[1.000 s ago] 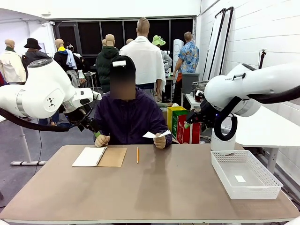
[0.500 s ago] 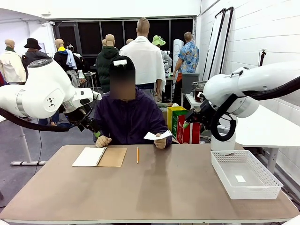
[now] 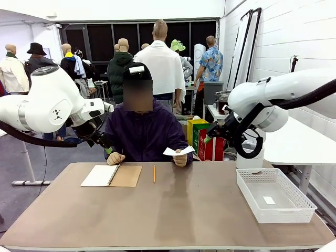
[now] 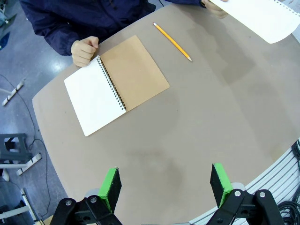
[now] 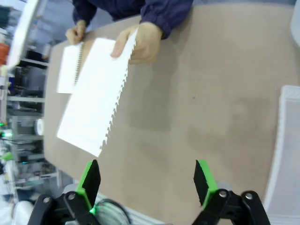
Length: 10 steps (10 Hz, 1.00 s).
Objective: Sort the paper based on its condition.
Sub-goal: If a person hands you a paper, place it in the Organizing basket , and if it's crumpled, put it in the Trash can.
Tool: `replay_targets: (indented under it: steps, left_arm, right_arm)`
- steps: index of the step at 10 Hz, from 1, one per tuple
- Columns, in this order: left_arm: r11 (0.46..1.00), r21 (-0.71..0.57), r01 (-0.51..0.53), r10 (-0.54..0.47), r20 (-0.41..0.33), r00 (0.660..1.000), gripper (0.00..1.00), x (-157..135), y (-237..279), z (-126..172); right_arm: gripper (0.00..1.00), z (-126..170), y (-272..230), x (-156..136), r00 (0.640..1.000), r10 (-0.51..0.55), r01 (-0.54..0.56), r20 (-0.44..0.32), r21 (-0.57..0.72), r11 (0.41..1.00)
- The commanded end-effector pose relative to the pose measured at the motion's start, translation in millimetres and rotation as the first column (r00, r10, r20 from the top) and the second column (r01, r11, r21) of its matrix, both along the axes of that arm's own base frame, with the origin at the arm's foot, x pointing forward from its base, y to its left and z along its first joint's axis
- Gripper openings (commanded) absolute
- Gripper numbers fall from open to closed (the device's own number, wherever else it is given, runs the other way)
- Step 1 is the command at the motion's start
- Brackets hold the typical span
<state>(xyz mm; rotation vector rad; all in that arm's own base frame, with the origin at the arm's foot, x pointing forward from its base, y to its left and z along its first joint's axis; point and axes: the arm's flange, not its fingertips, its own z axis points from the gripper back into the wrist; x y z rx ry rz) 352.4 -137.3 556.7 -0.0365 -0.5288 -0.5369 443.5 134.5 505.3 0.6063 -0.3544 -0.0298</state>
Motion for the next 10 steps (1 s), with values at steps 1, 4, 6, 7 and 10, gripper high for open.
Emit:
replay_targets:
  steps: [1, 4, 6, 7, 10]
  left_arm:
    - [1.0, -0.011, 0.002, -0.002, -0.001, 1.0, 1.0, -0.4, 0.1, 0.9]
    - [1.0, -0.011, 0.002, -0.002, -0.001, 1.0, 1.0, -0.4, 0.1, 0.9]
    - [1.0, -0.011, 0.002, -0.002, -0.001, 1.0, 1.0, -0.4, 0.1, 0.9]
    - [1.0, -0.011, 0.002, -0.002, -0.001, 1.0, 1.0, -0.4, 0.1, 0.9]
    - [1.0, -0.011, 0.002, -0.002, -0.001, 1.0, 1.0, -0.4, 0.1, 0.9]
  right_arm:
    - [1.0, -9.5, -5.6, 31.1, 0.996, 0.004, 0.011, -0.091, 0.163, 0.987]
    - [1.0, -26.0, -11.6, 59.2, 0.977, 0.026, 0.04, -0.213, 0.302, 0.952]
    - [1.0, -41.9, -7.7, 79.0, 0.951, 0.06, 0.055, -0.305, 0.355, 0.933]
    - [1.0, -48.4, -4.2, 81.8, 0.938, 0.077, 0.059, -0.339, 0.374, 0.926]
    - [1.0, -61.7, 7.5, 99.8, 0.911, 0.12, 0.06, -0.394, 0.416, 0.907]
